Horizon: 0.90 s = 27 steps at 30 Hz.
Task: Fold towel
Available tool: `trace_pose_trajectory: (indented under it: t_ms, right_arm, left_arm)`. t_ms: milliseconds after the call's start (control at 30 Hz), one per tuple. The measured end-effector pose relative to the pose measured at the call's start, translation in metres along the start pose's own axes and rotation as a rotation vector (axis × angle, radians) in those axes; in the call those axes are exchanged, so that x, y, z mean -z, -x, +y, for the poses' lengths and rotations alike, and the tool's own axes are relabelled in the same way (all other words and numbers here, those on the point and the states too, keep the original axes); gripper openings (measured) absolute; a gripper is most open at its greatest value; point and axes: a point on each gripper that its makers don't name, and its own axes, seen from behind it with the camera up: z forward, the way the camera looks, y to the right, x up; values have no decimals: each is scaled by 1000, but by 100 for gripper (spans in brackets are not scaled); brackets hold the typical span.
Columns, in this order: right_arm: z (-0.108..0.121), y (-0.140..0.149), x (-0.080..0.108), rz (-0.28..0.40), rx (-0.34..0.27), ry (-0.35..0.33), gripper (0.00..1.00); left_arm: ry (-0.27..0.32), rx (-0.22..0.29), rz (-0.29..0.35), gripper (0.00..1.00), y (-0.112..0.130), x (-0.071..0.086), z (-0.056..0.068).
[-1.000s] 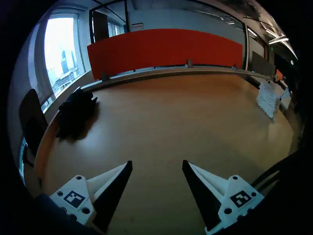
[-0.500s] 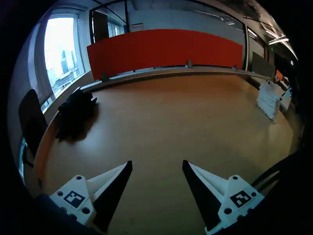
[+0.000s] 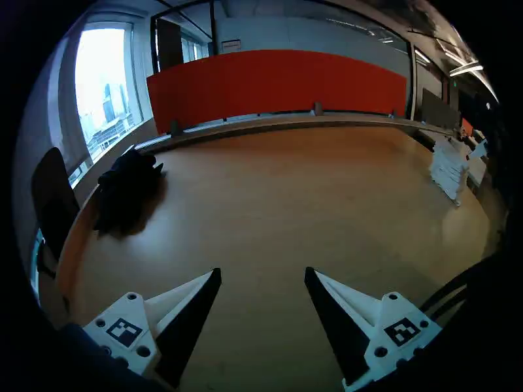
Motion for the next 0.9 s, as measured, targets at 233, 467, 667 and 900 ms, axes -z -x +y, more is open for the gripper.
trace_pose_trajectory:
  t_ms: [233, 467, 667, 900]
  right_arm:
    - [-12, -14, 0, 65, -39, -1, 100]
    - [-18, -29, 0, 143, -111, 23, 100]
    - [-20, -39, 2, 193, -171, 54, 100]
    - [-20, -46, 3, 269, -193, 99, 100]
  left_arm:
    - [-2, 8, 5, 95, 0, 1, -1]
    - [-4, 10, 9, 95, -1, 3, -3]
    - [-4, 15, 13, 95, -3, 3, -4]
    - [-3, 19, 19, 95, -5, 2, -5]
